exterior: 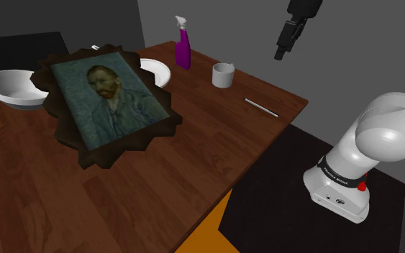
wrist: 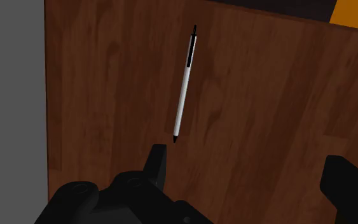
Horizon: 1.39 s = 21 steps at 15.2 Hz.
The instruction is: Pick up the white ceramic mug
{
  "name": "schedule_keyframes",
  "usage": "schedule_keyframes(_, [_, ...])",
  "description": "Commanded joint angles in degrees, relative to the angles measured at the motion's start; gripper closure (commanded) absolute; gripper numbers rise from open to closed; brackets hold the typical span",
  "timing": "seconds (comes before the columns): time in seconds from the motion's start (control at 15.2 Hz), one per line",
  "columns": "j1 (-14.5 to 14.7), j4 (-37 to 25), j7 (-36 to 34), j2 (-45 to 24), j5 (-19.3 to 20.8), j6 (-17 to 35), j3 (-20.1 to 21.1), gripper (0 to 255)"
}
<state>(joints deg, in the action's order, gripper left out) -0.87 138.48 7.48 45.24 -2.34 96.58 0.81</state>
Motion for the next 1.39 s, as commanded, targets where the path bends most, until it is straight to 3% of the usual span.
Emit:
schedule_keyframes(0.0, [0.0,0.0,0.0,0.0,0.0,0.0,0.0,0])
schedule_keyframes(0.66, [-0.78,-5.87,-0.33,-21.22,1.9,15.37,1.03,0])
schedule_keyframes(1.32, [-1.44,-19.39,-1.83,-43.63,5.07,24.22,1.63,0])
